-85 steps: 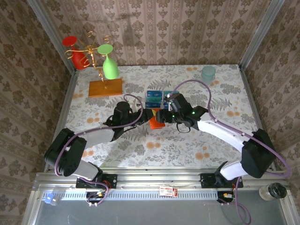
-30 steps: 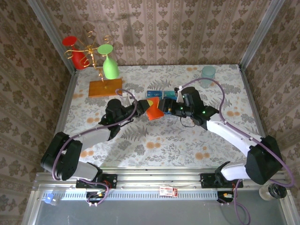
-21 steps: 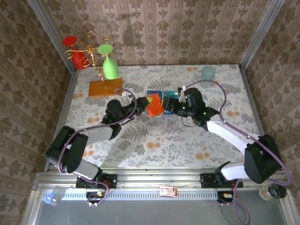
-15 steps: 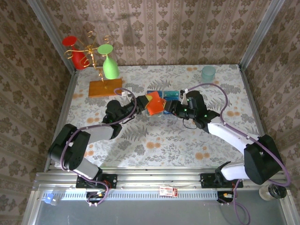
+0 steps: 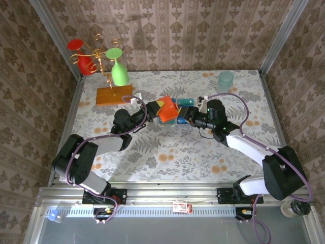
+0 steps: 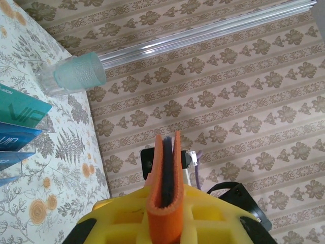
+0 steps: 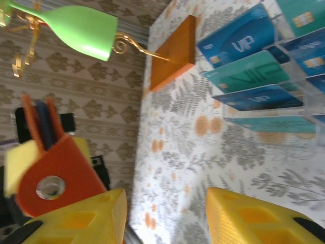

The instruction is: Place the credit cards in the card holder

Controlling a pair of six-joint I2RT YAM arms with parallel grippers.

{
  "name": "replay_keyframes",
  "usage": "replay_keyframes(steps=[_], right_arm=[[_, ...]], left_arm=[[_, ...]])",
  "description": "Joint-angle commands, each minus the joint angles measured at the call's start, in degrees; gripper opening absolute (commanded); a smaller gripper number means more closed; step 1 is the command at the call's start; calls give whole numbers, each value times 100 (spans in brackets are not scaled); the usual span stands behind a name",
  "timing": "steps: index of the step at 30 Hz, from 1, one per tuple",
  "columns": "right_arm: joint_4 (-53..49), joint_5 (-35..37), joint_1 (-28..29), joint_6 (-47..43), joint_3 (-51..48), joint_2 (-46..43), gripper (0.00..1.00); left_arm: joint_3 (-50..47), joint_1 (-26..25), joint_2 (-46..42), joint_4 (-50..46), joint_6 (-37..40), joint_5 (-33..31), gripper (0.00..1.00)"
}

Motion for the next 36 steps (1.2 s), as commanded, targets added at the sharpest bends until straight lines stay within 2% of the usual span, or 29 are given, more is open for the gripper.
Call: replay_keyframes(steps=[1, 4, 9, 10, 14, 16, 23, 28, 33, 36], right_arm=[[1074, -444, -47, 600, -105, 86, 45], [1458, -605, -56, 837, -129, 150, 45], [1094, -512, -78, 585, -119, -102, 45], [859, -434, -75, 420, -124, -218, 48], [33, -203, -62, -219, -5, -639, 75], [-371, -135, -27, -490, 148, -722, 83], [-690, -62, 139, -752, 642, -278, 86], [-453, -93, 176, -675, 755, 147, 80], [163, -176, -52, -330, 461, 211, 46], [478, -286, -154, -130, 290, 209, 38]], left_arm=[[-8, 13, 15, 378, -110, -32, 0], [-7, 8, 17, 391, -123, -24, 0], [-7, 13, 30, 389, -145, 4, 0], [-7, 12, 36, 388, -144, 12, 0], [-7, 4, 76, 389, -155, 51, 0], [1, -4, 95, 388, -170, 77, 0], [67, -44, 150, 387, -160, 105, 0], [109, -57, 161, 391, -172, 111, 0], [107, -57, 164, 411, -168, 104, 0], [116, -57, 165, 422, -176, 92, 0]])
